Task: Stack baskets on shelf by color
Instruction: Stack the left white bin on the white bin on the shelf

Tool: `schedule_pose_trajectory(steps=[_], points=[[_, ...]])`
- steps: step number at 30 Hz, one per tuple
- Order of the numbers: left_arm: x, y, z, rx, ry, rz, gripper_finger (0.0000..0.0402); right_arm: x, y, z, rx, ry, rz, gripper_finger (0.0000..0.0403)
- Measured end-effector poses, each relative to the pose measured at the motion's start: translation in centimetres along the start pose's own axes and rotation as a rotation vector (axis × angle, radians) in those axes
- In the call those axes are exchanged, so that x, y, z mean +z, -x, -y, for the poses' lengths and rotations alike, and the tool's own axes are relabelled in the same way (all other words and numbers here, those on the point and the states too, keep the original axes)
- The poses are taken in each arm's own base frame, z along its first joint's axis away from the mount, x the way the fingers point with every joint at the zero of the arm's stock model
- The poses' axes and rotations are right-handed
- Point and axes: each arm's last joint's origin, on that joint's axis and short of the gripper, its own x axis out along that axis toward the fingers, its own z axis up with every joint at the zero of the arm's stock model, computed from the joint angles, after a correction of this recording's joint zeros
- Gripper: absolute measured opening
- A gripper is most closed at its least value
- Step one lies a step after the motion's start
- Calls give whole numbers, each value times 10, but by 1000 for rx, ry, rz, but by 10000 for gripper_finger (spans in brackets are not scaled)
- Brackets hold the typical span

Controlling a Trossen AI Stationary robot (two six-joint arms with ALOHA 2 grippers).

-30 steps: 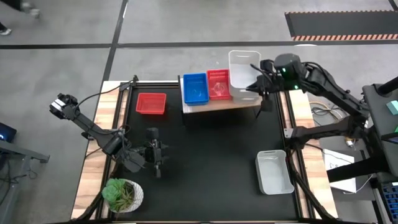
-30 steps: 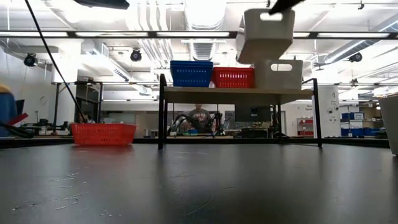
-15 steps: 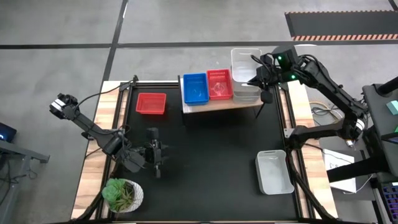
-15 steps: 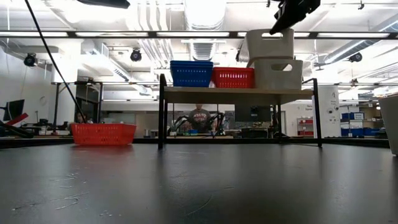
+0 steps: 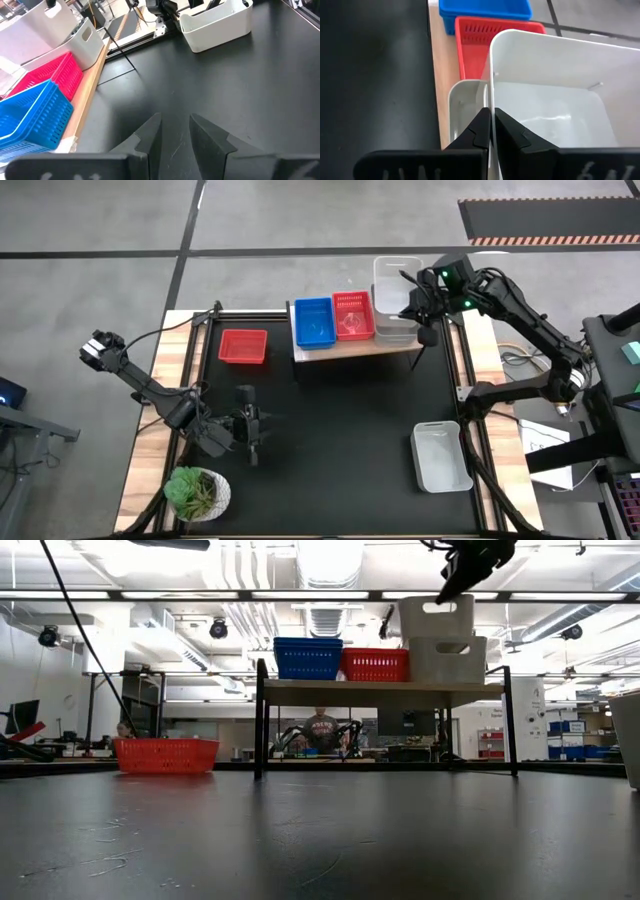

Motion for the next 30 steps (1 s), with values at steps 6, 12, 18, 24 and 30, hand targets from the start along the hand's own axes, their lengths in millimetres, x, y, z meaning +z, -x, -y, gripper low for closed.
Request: schedule_pose_trajectory(steps=[6,12,18,24,30], points=[[0,0,0,0,-1,-1,83,-2,0,-2,16,-17,-21,8],[0,0,0,0,0,-1,83,-4,0,-4,42,-28,-37,8],[0,0,0,0,3,2,83,-6,0,-5,57,-35,-54,8],[0,0,0,1,2,1,83,-7,0,-6,70,-20,-57,8],[-1,0,0,0,0,-1,83,-7,0,-6,72,-3,-57,8]])
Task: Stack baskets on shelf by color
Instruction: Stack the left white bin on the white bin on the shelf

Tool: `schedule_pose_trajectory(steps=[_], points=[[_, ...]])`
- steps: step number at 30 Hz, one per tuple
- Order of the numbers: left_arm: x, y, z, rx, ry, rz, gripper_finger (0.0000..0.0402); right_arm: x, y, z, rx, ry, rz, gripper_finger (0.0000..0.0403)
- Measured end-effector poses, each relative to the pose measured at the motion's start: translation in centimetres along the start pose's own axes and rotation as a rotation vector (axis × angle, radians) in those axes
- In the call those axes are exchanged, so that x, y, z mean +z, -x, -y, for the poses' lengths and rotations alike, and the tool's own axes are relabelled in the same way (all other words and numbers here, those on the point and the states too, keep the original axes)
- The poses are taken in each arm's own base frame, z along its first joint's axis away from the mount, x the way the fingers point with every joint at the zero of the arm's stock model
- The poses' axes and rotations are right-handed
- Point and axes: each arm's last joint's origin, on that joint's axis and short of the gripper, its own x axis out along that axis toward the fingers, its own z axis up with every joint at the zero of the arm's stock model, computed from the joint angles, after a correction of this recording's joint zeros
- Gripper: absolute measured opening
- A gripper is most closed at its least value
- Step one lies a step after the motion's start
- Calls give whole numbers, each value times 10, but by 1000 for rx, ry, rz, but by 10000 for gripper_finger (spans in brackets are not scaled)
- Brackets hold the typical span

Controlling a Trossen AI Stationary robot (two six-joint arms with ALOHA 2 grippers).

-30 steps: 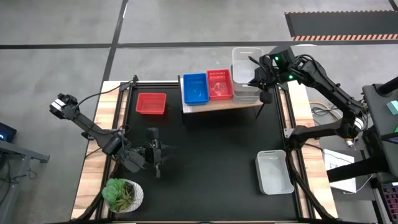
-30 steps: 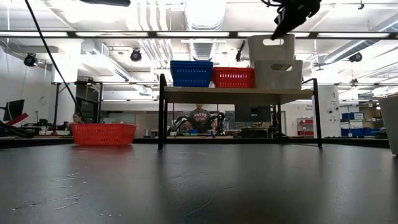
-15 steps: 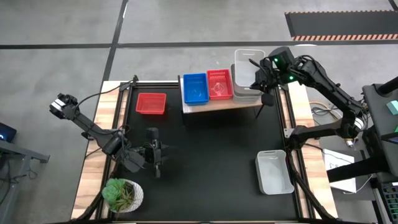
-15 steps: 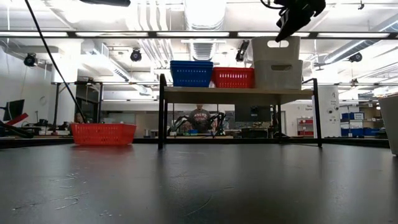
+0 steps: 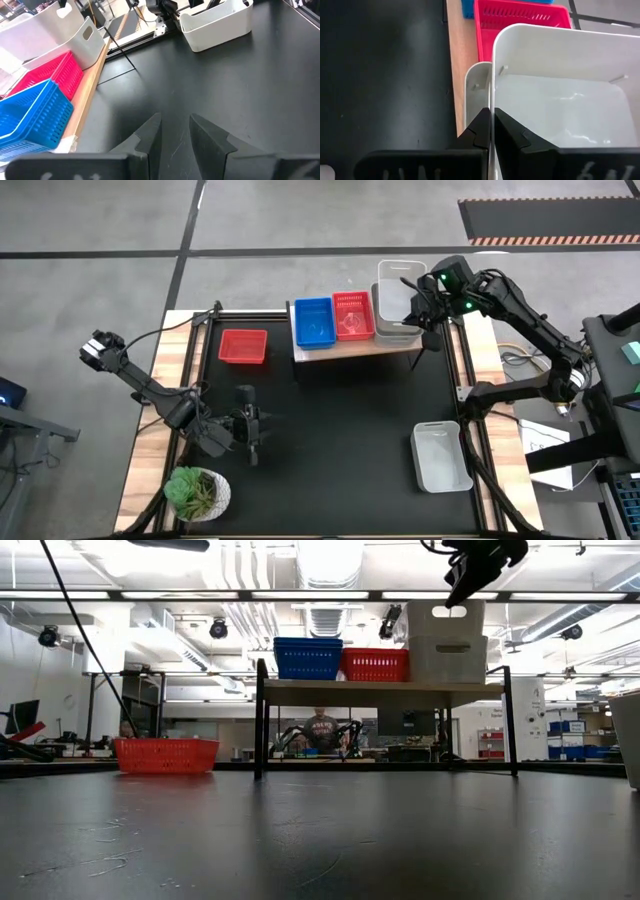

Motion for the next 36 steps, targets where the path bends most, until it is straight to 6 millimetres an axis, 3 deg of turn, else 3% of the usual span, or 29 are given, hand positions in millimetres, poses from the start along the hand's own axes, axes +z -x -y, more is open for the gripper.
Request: schedule_pose_trajectory(steps=[36], points=[[-1,0,0,0,-4,-3,83,5,1,4,-34,62,58,8]])
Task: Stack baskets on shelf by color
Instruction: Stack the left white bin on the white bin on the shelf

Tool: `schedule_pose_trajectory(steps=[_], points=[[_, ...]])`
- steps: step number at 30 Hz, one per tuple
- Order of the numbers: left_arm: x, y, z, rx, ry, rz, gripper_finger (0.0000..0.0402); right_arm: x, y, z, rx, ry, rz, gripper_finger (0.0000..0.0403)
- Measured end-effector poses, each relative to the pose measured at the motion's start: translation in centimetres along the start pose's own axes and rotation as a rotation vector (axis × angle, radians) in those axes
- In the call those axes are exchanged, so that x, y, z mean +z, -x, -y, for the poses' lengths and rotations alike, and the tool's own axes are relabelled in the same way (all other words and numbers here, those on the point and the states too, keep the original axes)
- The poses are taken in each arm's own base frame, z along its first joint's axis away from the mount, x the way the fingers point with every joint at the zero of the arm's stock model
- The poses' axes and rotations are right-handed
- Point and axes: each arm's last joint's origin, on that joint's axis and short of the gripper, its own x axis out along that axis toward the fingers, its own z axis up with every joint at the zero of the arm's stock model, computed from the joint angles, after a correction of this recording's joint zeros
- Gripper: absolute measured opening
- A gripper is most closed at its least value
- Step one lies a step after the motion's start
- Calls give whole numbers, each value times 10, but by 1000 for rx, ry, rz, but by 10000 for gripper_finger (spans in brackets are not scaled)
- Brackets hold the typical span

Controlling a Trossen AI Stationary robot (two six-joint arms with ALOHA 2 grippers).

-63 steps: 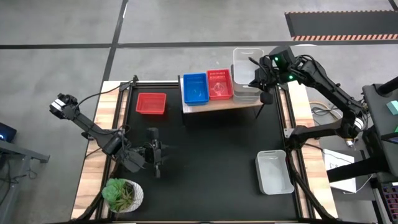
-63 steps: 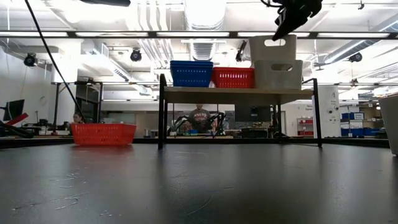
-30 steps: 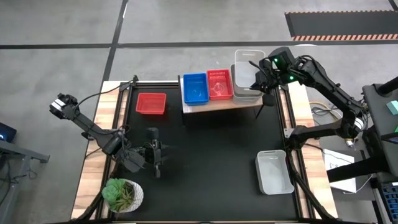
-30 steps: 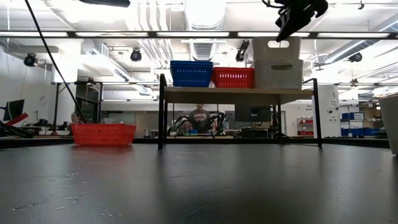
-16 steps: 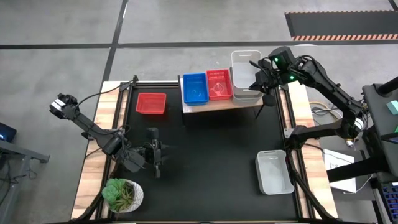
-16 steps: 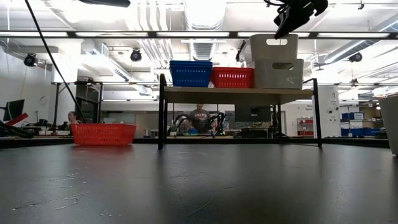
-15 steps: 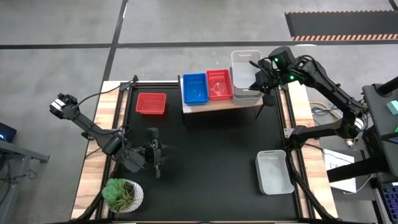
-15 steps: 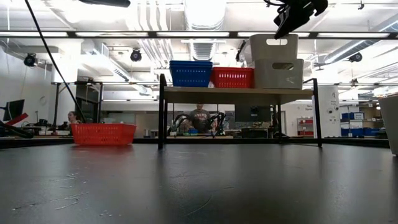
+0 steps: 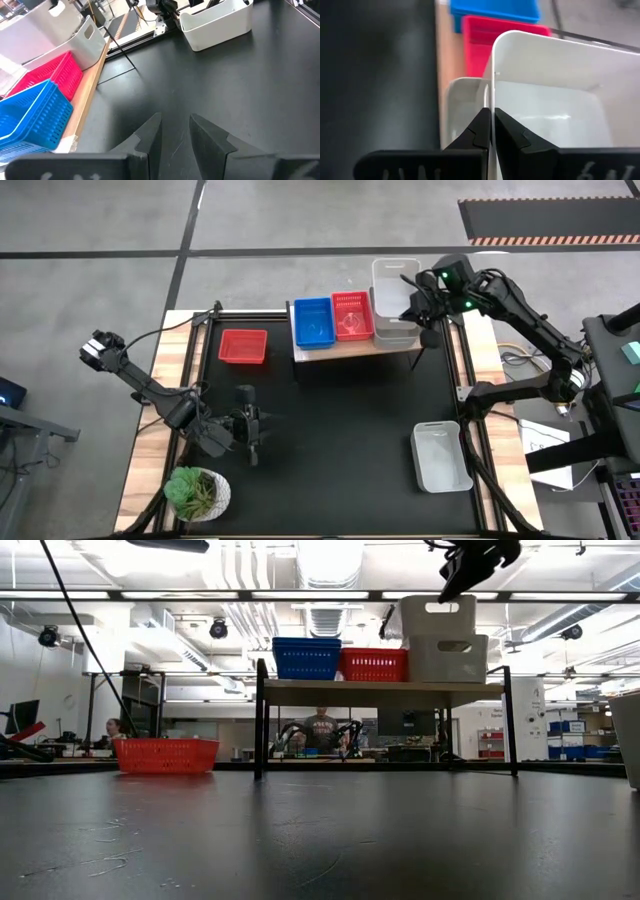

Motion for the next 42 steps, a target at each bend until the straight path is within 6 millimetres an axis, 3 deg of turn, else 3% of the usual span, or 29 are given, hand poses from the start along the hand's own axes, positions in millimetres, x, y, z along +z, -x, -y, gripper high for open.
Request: schedule_pose_trajectory(steps=[7,11,30,42], points=[[1,0,0,1,-13,4,83,14,19,5,-91,13,33,9],[0,0,0,1,-20,1,83,16,23,3,-60,6,40,9],[0,0,0,2,-26,-1,83,6,-14,11,87,-56,-38,9],[1,0,0,2,-24,1,83,7,-6,8,98,-62,-50,8]])
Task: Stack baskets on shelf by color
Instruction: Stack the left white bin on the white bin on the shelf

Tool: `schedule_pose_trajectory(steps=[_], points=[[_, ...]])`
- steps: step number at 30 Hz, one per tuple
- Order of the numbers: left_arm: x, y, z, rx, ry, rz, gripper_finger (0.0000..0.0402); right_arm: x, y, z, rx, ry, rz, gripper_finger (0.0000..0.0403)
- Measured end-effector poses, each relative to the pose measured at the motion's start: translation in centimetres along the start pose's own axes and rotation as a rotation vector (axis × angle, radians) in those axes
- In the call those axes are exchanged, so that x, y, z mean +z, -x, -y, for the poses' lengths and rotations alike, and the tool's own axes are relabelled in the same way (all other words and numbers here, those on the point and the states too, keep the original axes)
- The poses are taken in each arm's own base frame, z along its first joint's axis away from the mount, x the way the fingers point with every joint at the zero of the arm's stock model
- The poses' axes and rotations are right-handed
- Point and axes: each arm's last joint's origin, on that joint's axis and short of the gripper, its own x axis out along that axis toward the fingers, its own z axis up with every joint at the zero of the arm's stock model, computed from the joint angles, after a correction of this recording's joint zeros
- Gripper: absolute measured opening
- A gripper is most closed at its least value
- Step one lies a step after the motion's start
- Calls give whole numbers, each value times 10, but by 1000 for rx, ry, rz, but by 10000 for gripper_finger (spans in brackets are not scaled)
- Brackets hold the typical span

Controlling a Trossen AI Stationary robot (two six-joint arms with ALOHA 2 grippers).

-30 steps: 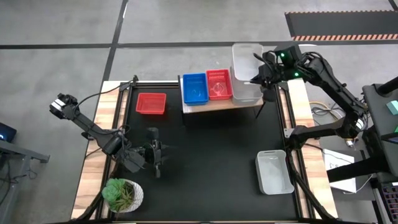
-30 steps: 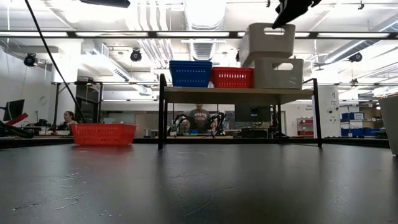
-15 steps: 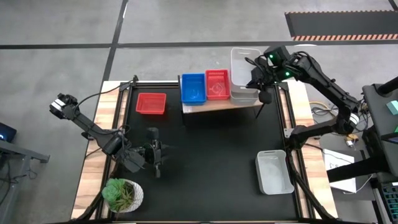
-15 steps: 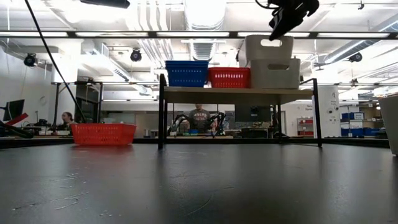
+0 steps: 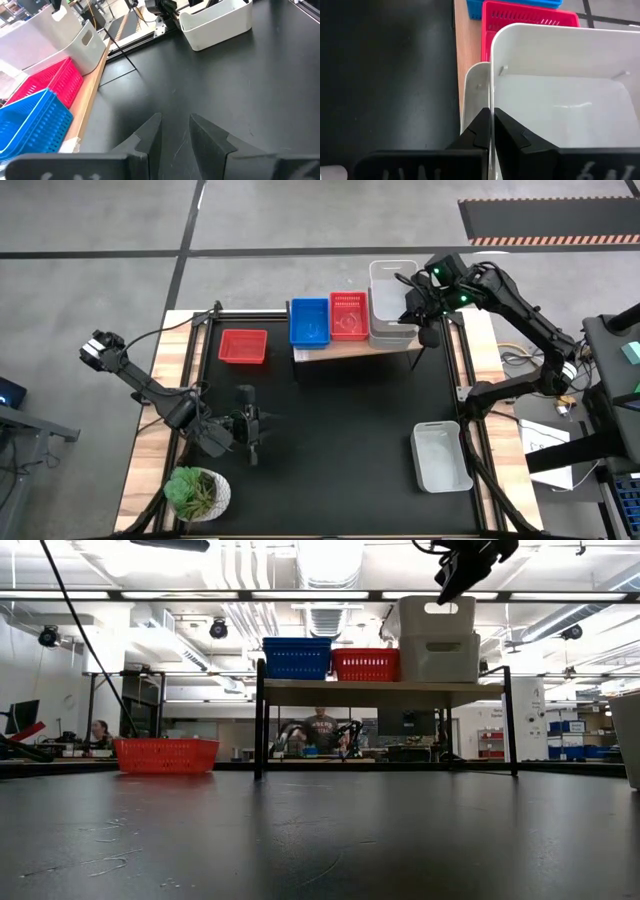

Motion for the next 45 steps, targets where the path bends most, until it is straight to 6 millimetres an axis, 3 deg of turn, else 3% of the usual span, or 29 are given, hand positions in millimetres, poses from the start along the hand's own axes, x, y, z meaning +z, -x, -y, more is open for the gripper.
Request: schedule_pose_trajectory(steps=[22,33,37,42,45], points=[[-1,0,0,0,-23,0,83,4,7,-1,-5,-106,8,11],[0,0,0,0,-22,1,83,5,7,0,-20,-123,15,89],[0,0,0,0,-25,2,83,13,14,9,-206,-161,19,106],[4,0,-1,4,-66,30,83,29,10,28,-372,-109,107,78],[6,1,-2,8,-73,54,83,34,-7,44,-399,-82,133,39]])
